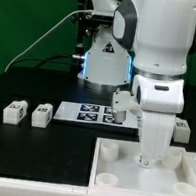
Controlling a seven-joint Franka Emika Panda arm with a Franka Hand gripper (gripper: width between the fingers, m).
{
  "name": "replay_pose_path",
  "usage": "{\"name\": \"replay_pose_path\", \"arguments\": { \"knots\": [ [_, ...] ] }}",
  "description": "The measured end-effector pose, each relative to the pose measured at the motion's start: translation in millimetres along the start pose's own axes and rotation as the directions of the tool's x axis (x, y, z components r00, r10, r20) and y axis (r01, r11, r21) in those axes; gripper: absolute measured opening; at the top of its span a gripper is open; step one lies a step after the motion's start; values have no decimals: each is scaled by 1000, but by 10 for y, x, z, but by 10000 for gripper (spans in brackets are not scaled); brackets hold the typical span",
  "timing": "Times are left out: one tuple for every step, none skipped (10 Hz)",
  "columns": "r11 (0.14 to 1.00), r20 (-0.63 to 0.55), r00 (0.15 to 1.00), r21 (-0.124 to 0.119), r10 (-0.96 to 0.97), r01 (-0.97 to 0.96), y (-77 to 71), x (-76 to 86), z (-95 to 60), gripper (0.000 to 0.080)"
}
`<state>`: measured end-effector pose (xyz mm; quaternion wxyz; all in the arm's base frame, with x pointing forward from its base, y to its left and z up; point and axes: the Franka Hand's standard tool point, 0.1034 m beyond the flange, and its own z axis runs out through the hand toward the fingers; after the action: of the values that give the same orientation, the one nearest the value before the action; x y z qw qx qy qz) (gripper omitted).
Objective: Assemble one leg
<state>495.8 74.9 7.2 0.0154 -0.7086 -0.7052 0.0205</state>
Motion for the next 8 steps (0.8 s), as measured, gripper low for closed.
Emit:
{"name": "replay_pose_path", "arguments": {
  "knots": [
    [1000, 0, 1000, 0, 0, 0, 0, -1, 1, 649],
    [1000, 0, 1000, 0, 0, 0, -1, -2, 2, 649],
    [1000, 4, 1000, 3, 15, -15, -3, -2, -33, 649],
    [998, 12, 998, -7, 62, -62, 1, 6, -199, 649],
    [990, 19, 990, -14, 139, -139, -35, 60, -315, 649],
    [982, 15, 982, -21, 190, -190, -100, 162, -339, 649],
    [964, 5, 964, -27, 266, -265, -171, 284, -338, 649],
    [906, -8, 906, -30, 423, -423, -245, 393, -323, 649]
  ]
}}
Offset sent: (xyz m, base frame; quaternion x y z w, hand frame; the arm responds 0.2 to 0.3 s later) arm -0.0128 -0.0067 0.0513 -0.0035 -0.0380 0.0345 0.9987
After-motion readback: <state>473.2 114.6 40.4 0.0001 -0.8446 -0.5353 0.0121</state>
